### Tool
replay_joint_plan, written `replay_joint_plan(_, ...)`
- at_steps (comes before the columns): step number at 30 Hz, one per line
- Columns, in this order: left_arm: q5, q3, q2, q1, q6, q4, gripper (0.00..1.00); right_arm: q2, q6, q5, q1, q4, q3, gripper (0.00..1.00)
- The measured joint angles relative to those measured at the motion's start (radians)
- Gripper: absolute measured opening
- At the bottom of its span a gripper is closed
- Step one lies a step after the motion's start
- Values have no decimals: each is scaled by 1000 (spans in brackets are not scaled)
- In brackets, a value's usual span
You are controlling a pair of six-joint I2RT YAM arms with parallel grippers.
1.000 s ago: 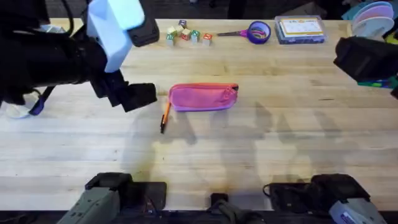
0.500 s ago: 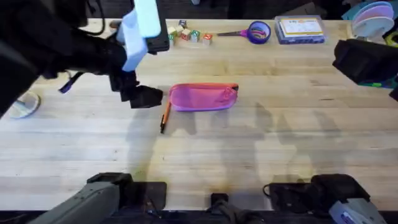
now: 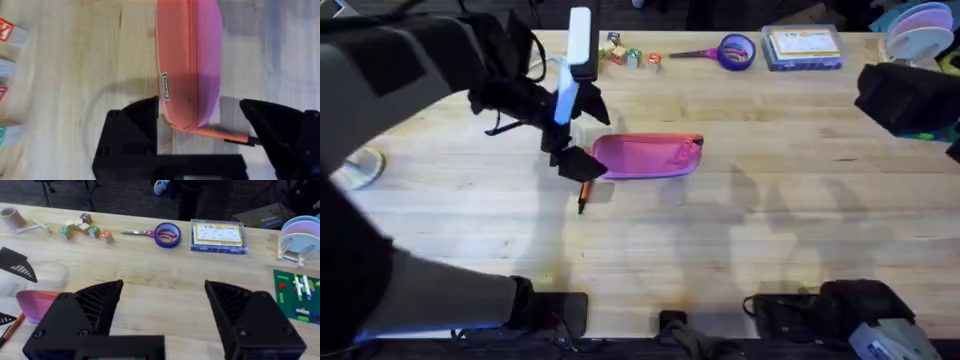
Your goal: Unzip the bag, pick up the pens from the table one at a time and place them inside, then zip the bag closed.
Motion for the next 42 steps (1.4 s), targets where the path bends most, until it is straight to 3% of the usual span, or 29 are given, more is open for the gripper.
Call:
replay_joint_plan(6,38,0,78,0,3,3,993,0,0,0,0,0,0,998)
replay_joint_plan(14,49,0,87,0,4,7,994,0,0,0,0,0,0,998)
replay_joint_plan(16,49,0,87,0,4,7,945,0,0,0,0,0,0,998)
replay_joint_plan(18,50,0,87,0,4,9,868,0,0,0,0,-2,0,998)
replay_joint_plan(19,56,0,87,0,4,11,672,0,0,0,0,-3,0,998)
replay_joint_plan(21,62,0,87,0,2,12,498,0,0,0,0,-3,0,998)
replay_joint_plan(24,69,0,87,0,6,21,86,0,0,-3,0,-5,0,998)
replay_joint_plan(25,69,0,88,0,7,22,56,0,3,-9,0,-10,0,998)
replay_joint_plan(31,70,0,88,-1,7,21,44,2,44,-59,0,-104,0,998)
replay_joint_plan(42,71,0,88,-1,7,21,43,22,288,-175,6,-301,0,998)
